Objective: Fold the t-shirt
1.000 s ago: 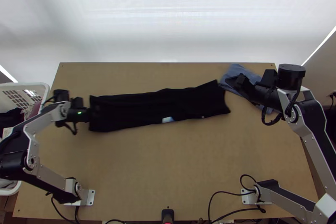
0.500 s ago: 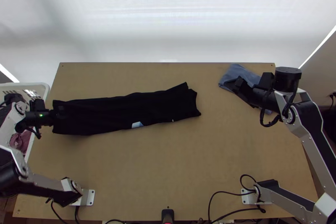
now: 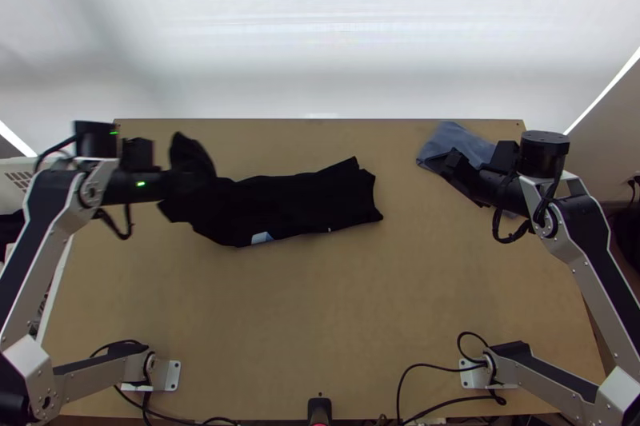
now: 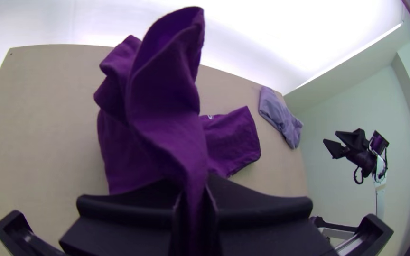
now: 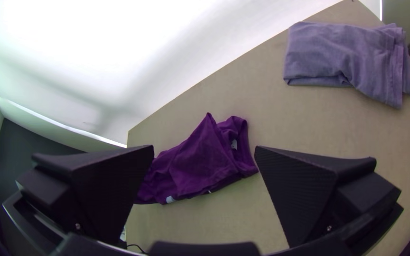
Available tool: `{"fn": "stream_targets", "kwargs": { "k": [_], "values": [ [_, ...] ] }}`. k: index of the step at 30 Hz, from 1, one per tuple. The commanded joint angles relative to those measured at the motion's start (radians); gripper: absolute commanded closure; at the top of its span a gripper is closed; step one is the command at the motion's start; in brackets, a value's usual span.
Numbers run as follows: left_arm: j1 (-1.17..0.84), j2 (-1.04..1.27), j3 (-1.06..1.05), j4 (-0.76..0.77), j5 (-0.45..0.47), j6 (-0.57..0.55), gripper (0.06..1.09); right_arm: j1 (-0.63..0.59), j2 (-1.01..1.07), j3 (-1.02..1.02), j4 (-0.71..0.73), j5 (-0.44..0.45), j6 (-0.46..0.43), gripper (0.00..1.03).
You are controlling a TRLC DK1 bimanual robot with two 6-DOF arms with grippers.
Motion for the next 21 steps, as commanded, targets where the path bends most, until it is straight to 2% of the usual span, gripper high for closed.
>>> {"fn": "stream_targets", "kwargs": {
  "k": [1, 7, 21],
  "values": [
    [-0.1, 0.077, 0.074, 0.033, -0.035, -0.092, 1.05, 0.009, -0.02, -0.023, 0.013, -0.008, 0.017, 0.04],
    [-0.226, 0.229, 0.187, 0.055, -0.087, -0.151, 1.05, 0.004, -0.028, -0.032, 0.013, -0.008, 0.008, 0.04],
    [-0.402, 0.55, 0.453, 0.055, -0.119, -0.243, 1.05, 0.0, -0.005, -0.052, 0.037, -0.006, -0.013, 0.04]
  ]
}}
